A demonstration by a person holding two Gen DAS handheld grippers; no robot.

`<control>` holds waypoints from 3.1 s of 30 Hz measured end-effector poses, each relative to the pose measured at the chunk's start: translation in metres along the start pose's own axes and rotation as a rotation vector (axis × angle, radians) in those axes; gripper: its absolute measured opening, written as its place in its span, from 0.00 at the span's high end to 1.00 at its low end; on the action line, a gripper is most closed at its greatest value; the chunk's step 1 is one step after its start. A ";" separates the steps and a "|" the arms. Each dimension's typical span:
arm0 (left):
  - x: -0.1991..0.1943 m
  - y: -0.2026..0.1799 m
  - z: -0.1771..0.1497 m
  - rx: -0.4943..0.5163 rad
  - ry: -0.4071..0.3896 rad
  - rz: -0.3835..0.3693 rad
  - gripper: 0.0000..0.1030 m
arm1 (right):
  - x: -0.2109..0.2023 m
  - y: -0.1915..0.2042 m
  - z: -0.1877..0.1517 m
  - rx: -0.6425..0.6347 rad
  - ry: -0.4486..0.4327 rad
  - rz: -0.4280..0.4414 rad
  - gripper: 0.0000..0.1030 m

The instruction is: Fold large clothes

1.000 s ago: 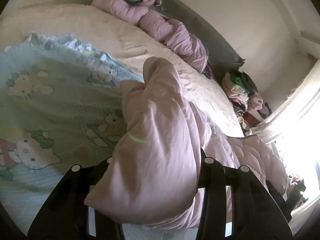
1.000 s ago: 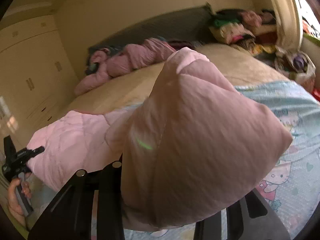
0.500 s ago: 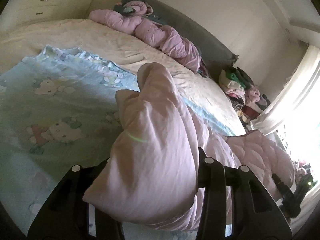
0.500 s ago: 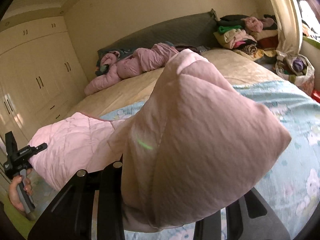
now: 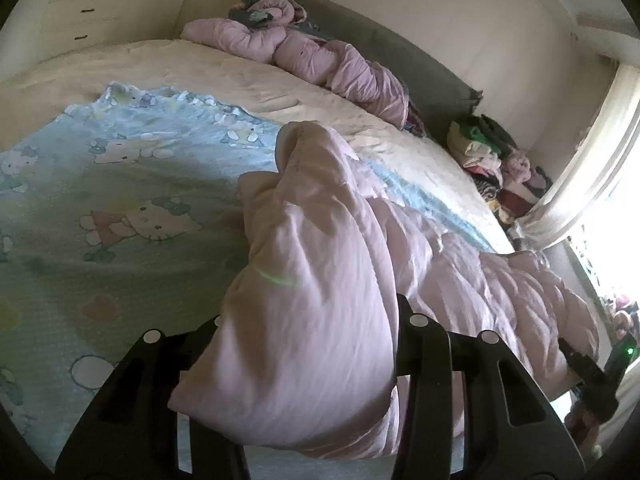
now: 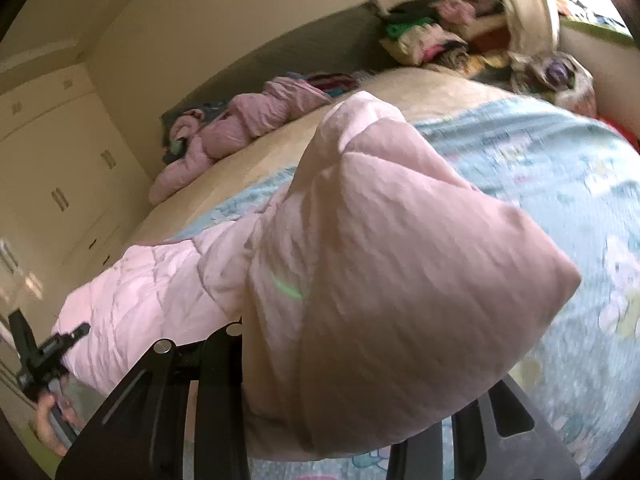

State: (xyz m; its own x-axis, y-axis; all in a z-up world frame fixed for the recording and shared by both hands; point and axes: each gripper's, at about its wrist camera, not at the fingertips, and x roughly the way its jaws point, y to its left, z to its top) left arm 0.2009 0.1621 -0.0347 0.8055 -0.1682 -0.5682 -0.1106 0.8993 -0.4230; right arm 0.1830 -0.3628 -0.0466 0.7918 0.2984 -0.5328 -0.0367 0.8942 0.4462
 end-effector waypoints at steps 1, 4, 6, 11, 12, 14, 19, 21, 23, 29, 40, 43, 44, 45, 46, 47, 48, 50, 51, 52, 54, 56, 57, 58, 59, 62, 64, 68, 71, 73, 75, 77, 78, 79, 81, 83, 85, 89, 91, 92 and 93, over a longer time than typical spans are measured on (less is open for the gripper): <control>0.001 0.000 -0.001 0.008 -0.002 0.006 0.66 | 0.001 -0.002 -0.002 0.022 0.004 -0.006 0.69; 0.004 0.003 -0.003 0.008 0.004 0.005 0.66 | 0.007 -0.008 -0.002 0.085 0.009 -0.022 0.69; 0.004 0.004 -0.003 0.009 0.006 0.002 0.66 | 0.010 -0.012 -0.004 0.120 0.014 -0.034 0.69; 0.005 0.004 -0.004 0.015 0.007 -0.004 0.66 | 0.017 -0.016 -0.010 0.179 0.031 -0.075 0.69; 0.006 0.004 -0.004 0.016 0.007 -0.005 0.65 | 0.019 -0.016 -0.010 0.186 0.036 -0.085 0.69; 0.007 0.005 -0.004 0.016 0.010 -0.005 0.65 | 0.022 -0.016 -0.009 0.187 0.047 -0.106 0.69; 0.011 0.004 -0.006 0.017 0.019 0.005 0.63 | 0.036 -0.027 -0.013 0.289 0.087 -0.134 0.65; 0.012 0.003 -0.006 0.017 0.022 0.005 0.63 | 0.040 -0.031 -0.016 0.313 0.097 -0.146 0.62; 0.011 0.003 -0.007 0.017 0.022 0.005 0.63 | 0.041 -0.029 -0.018 0.302 0.103 -0.164 0.60; 0.012 0.003 -0.007 0.010 0.028 0.008 0.63 | 0.033 -0.028 -0.018 0.329 0.113 -0.164 0.27; 0.010 0.007 -0.011 0.017 0.032 0.125 0.26 | -0.029 -0.028 -0.010 0.225 0.037 -0.248 0.09; 0.003 0.008 -0.012 0.045 0.023 0.188 0.13 | -0.055 -0.018 -0.004 0.147 -0.027 -0.252 0.07; -0.003 0.008 -0.012 0.044 0.020 0.197 0.10 | -0.065 -0.012 -0.002 0.108 -0.049 -0.251 0.05; -0.008 0.008 -0.012 0.046 0.014 0.197 0.09 | -0.073 -0.008 0.000 0.075 -0.064 -0.247 0.05; -0.014 0.007 -0.012 0.051 0.003 0.199 0.09 | -0.083 0.000 0.001 0.033 -0.082 -0.247 0.04; -0.023 0.004 -0.012 0.061 -0.009 0.205 0.09 | -0.089 0.004 0.002 0.004 -0.091 -0.243 0.04; -0.029 0.002 -0.011 0.067 -0.016 0.206 0.09 | -0.095 0.008 0.002 -0.021 -0.096 -0.238 0.04; -0.043 -0.005 -0.012 0.082 -0.027 0.198 0.09 | -0.107 0.019 0.002 -0.074 -0.103 -0.229 0.04; -0.052 -0.009 -0.013 0.092 -0.036 0.190 0.09 | -0.113 0.024 0.000 -0.095 -0.106 -0.222 0.04; -0.061 -0.014 -0.013 0.100 -0.045 0.185 0.09 | -0.119 0.028 -0.002 -0.112 -0.109 -0.214 0.04; -0.077 -0.023 -0.017 0.123 -0.063 0.176 0.09 | -0.129 0.040 -0.004 -0.142 -0.118 -0.187 0.04; -0.092 -0.032 -0.021 0.138 -0.075 0.166 0.09 | -0.140 0.049 -0.008 -0.162 -0.128 -0.162 0.04; -0.102 -0.039 -0.025 0.150 -0.085 0.153 0.09 | -0.143 0.053 -0.009 -0.167 -0.131 -0.153 0.04; -0.106 -0.044 -0.026 0.158 -0.089 0.148 0.09 | -0.148 0.058 -0.011 -0.178 -0.133 -0.142 0.04; -0.114 -0.052 -0.030 0.175 -0.093 0.143 0.09 | -0.152 0.062 -0.013 -0.189 -0.133 -0.131 0.04; -0.131 -0.072 -0.039 0.218 -0.113 0.126 0.09 | -0.162 0.074 -0.017 -0.223 -0.137 -0.105 0.04; -0.140 -0.080 -0.045 0.236 -0.126 0.120 0.09 | -0.168 0.081 -0.022 -0.233 -0.141 -0.090 0.04; -0.157 -0.098 -0.057 0.264 -0.130 0.110 0.09 | -0.180 0.085 -0.030 -0.233 -0.126 -0.048 0.04; -0.164 -0.106 -0.067 0.284 -0.127 0.122 0.09 | -0.190 0.086 -0.037 -0.242 -0.128 -0.045 0.04; -0.167 -0.108 -0.073 0.287 -0.121 0.127 0.09 | -0.195 0.087 -0.043 -0.255 -0.125 -0.044 0.04; -0.169 -0.110 -0.080 0.294 -0.110 0.135 0.09 | -0.200 0.089 -0.051 -0.270 -0.124 -0.048 0.04; -0.170 -0.112 -0.087 0.299 -0.090 0.139 0.09 | -0.204 0.090 -0.059 -0.279 -0.112 -0.050 0.04; -0.170 -0.112 -0.091 0.301 -0.084 0.139 0.09 | -0.204 0.090 -0.064 -0.287 -0.102 -0.049 0.04; -0.171 -0.114 -0.093 0.303 -0.079 0.139 0.09 | -0.205 0.090 -0.069 -0.297 -0.089 -0.050 0.04; -0.172 -0.115 -0.101 0.307 -0.068 0.131 0.09 | -0.204 0.090 -0.078 -0.304 -0.077 -0.065 0.04; -0.175 -0.117 -0.108 0.309 -0.067 0.120 0.09 | -0.201 0.090 -0.089 -0.309 -0.059 -0.077 0.04; -0.176 -0.119 -0.115 0.320 -0.063 0.111 0.09 | -0.196 0.088 -0.098 -0.310 -0.030 -0.073 0.04; -0.176 -0.123 -0.122 0.338 -0.052 0.110 0.09 | -0.188 0.083 -0.110 -0.297 0.007 -0.068 0.04; -0.174 -0.123 -0.124 0.341 -0.042 0.113 0.09 | -0.186 0.084 -0.111 -0.298 0.012 -0.068 0.04; -0.173 -0.123 -0.125 0.342 -0.037 0.120 0.09 | -0.186 0.084 -0.111 -0.296 0.007 -0.069 0.04; -0.173 -0.124 -0.126 0.343 -0.033 0.121 0.09 | -0.186 0.084 -0.111 -0.293 0.006 -0.067 0.04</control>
State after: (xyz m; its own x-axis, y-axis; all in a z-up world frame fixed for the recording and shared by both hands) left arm 0.0024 0.0290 0.0271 0.8175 -0.0443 -0.5742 -0.0089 0.9959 -0.0895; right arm -0.0352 -0.3063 0.0101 0.7952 0.2362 -0.5585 -0.1593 0.9700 0.1835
